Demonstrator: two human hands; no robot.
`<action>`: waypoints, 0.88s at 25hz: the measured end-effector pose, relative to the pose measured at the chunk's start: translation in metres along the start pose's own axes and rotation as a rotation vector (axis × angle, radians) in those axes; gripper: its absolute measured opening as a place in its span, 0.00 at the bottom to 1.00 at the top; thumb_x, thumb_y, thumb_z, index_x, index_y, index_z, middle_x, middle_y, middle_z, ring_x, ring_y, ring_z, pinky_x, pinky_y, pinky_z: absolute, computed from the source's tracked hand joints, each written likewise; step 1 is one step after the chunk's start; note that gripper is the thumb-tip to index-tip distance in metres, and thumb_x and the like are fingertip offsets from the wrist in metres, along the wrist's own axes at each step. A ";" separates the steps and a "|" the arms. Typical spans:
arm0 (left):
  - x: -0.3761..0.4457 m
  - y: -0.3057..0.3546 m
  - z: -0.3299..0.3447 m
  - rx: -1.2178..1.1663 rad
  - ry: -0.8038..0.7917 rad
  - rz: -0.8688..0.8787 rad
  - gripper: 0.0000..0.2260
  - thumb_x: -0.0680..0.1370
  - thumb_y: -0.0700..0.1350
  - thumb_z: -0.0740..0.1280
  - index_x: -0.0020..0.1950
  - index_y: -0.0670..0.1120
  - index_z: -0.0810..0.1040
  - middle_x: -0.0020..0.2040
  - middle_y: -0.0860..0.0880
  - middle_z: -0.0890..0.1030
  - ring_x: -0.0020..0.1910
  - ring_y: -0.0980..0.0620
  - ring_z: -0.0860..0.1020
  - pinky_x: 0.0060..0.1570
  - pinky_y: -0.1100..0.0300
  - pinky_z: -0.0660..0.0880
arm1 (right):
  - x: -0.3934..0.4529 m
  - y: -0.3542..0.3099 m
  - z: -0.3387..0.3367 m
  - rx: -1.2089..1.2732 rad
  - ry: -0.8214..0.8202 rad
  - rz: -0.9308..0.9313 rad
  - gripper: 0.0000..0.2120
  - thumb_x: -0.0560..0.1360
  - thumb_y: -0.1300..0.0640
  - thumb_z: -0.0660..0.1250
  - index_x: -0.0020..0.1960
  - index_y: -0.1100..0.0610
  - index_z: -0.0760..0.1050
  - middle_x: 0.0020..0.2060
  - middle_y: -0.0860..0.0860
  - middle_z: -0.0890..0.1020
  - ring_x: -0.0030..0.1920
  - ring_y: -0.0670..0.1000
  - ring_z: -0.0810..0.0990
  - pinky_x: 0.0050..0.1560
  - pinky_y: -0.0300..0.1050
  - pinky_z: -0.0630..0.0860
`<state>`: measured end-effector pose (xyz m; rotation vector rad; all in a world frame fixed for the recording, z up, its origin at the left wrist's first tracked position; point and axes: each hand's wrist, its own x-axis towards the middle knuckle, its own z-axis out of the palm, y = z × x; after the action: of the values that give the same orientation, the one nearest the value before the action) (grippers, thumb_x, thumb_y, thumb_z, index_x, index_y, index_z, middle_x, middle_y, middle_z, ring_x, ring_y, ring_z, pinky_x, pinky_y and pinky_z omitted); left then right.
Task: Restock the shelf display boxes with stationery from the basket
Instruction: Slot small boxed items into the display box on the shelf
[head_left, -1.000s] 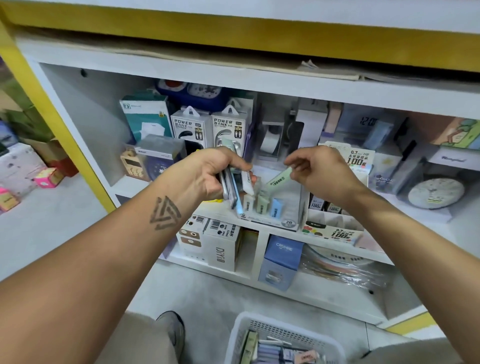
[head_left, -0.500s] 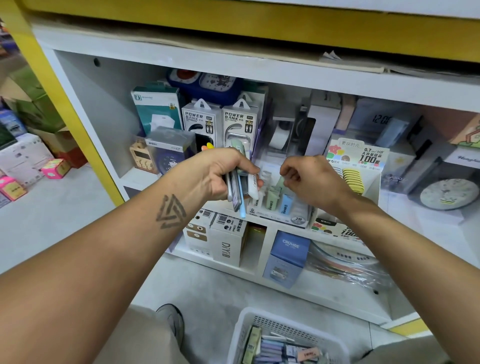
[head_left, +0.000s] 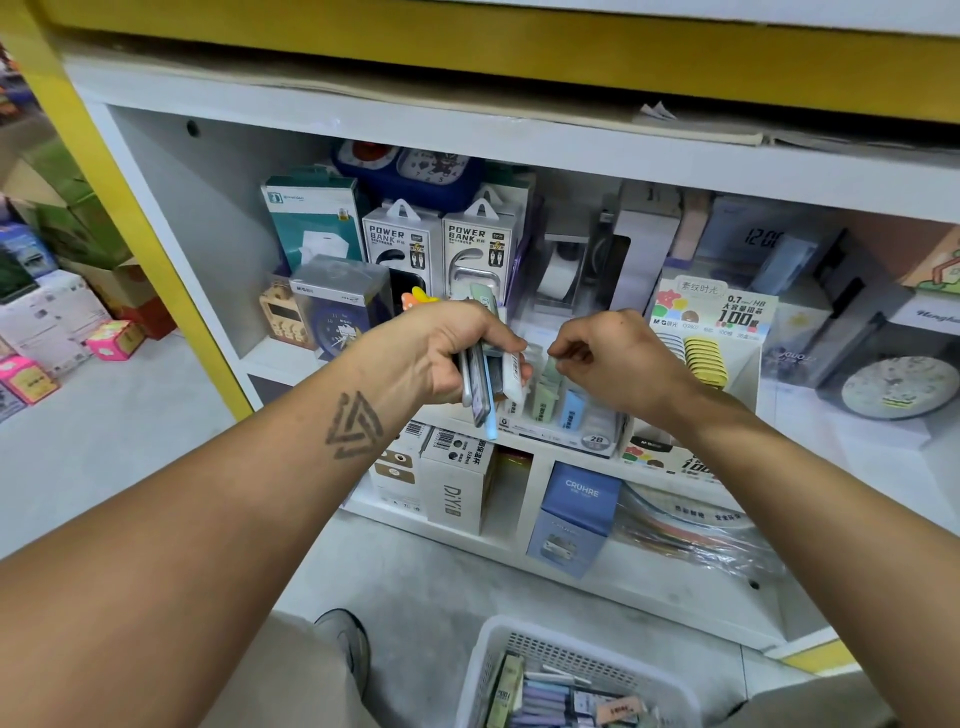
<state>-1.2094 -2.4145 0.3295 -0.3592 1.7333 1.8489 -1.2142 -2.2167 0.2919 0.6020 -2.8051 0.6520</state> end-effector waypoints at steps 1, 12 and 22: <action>0.000 0.000 0.000 0.000 0.000 -0.003 0.11 0.76 0.31 0.65 0.58 0.36 0.75 0.32 0.39 0.82 0.29 0.45 0.83 0.27 0.53 0.80 | 0.000 -0.001 0.000 0.018 -0.012 -0.005 0.06 0.75 0.62 0.72 0.49 0.54 0.84 0.43 0.47 0.84 0.43 0.45 0.82 0.51 0.43 0.81; 0.003 0.000 -0.002 0.010 -0.011 -0.011 0.07 0.77 0.32 0.65 0.54 0.37 0.76 0.33 0.41 0.83 0.30 0.47 0.84 0.36 0.53 0.81 | -0.002 0.002 0.003 0.025 0.020 -0.039 0.07 0.75 0.64 0.72 0.50 0.56 0.85 0.41 0.47 0.85 0.41 0.45 0.81 0.50 0.42 0.81; 0.002 0.000 0.004 0.006 -0.080 -0.025 0.05 0.77 0.33 0.65 0.52 0.35 0.78 0.37 0.39 0.83 0.36 0.46 0.83 0.56 0.49 0.77 | 0.003 -0.007 0.000 0.228 -0.054 0.163 0.11 0.80 0.63 0.66 0.58 0.53 0.84 0.51 0.48 0.85 0.47 0.44 0.83 0.47 0.34 0.76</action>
<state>-1.2103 -2.4097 0.3292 -0.2981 1.6733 1.8151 -1.2139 -2.2232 0.2947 0.4359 -2.8732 1.0114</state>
